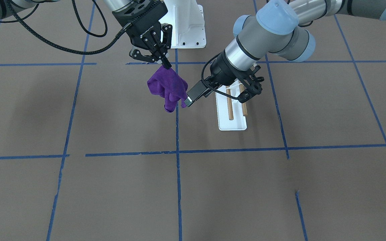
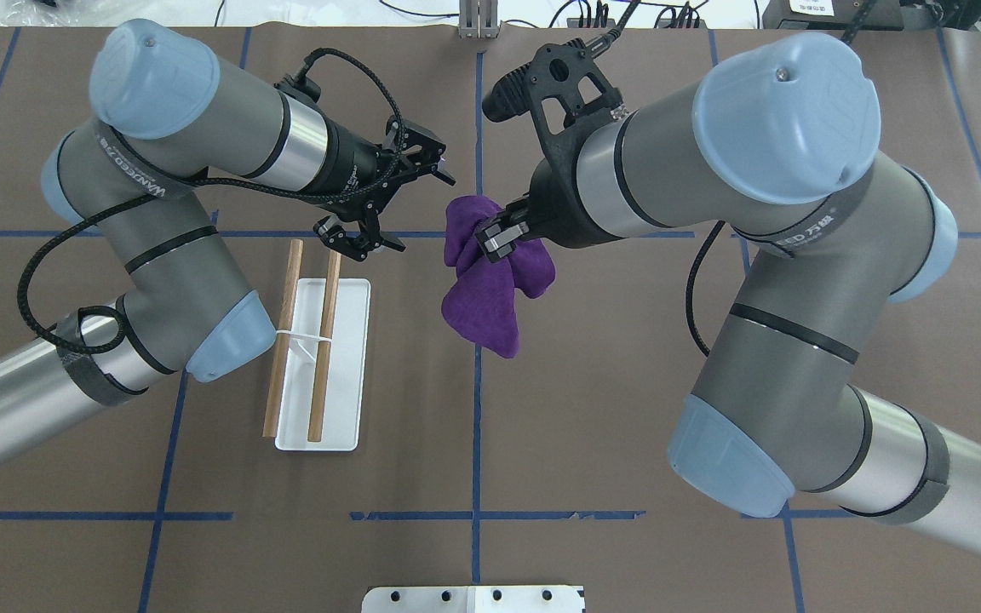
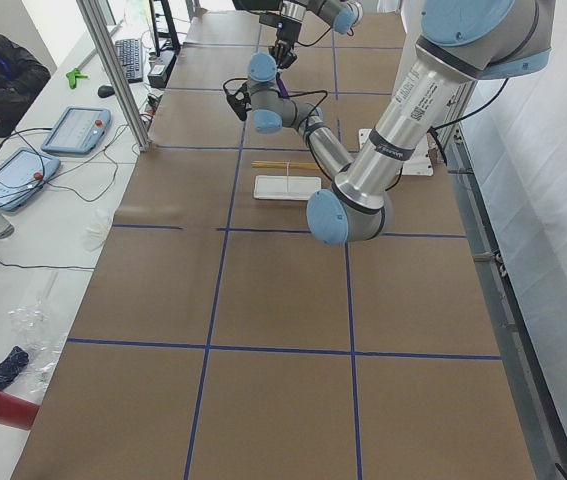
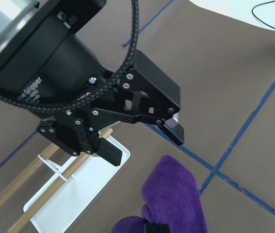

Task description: Hang towel on rack

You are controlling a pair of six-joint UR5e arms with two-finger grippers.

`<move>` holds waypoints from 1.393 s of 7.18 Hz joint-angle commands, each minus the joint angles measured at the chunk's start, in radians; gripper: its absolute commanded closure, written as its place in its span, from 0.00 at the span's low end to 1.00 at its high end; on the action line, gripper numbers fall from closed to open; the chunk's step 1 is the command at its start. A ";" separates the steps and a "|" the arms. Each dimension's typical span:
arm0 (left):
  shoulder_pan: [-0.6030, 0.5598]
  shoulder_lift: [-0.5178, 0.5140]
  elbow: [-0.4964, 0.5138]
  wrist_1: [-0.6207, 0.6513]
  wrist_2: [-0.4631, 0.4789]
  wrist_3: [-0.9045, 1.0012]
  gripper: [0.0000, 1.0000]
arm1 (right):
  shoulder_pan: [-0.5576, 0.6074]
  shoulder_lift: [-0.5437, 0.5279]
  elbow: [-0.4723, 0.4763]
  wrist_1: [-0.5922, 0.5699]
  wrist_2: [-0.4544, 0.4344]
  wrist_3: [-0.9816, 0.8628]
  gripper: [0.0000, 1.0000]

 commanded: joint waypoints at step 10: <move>0.019 0.014 -0.012 0.001 0.005 0.015 1.00 | -0.061 -0.001 0.040 0.000 -0.064 -0.010 1.00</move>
